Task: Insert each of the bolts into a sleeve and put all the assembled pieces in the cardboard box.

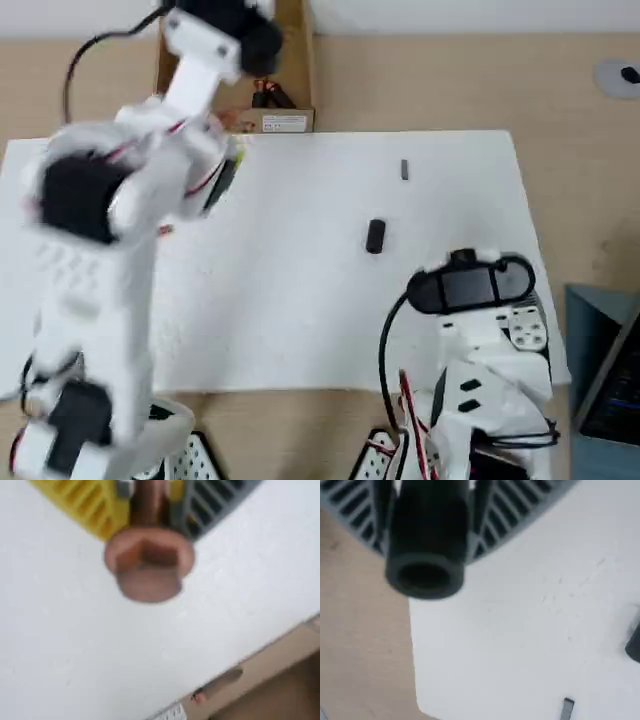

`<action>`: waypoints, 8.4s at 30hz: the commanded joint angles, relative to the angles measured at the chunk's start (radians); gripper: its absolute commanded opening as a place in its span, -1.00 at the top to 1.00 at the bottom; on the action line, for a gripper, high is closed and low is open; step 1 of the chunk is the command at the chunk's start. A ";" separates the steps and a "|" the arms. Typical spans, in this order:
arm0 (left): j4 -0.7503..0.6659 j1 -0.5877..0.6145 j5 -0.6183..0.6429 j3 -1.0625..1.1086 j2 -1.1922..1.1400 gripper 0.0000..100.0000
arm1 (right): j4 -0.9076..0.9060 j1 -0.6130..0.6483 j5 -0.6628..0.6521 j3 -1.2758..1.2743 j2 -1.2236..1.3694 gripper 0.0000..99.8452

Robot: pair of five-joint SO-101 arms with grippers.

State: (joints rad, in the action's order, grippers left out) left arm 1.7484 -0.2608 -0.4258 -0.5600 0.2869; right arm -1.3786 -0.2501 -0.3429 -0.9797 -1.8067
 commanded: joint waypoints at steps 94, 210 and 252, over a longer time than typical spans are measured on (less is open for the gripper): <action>-0.738 -0.195 0.941 1.669 1.537 1.00 | 0.311 1.224 0.462 -0.343 -0.105 0.98; -0.595 0.466 0.319 2.179 1.537 1.00 | 0.666 0.679 0.250 0.960 1.670 0.98; -0.595 0.466 0.321 2.179 1.537 1.00 | 0.895 0.677 -0.249 1.736 2.600 0.68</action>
State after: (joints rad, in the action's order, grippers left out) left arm 1.1730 0.1964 -0.1020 1.6233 1.8167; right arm -0.4810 0.4465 -0.5869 0.6912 0.8109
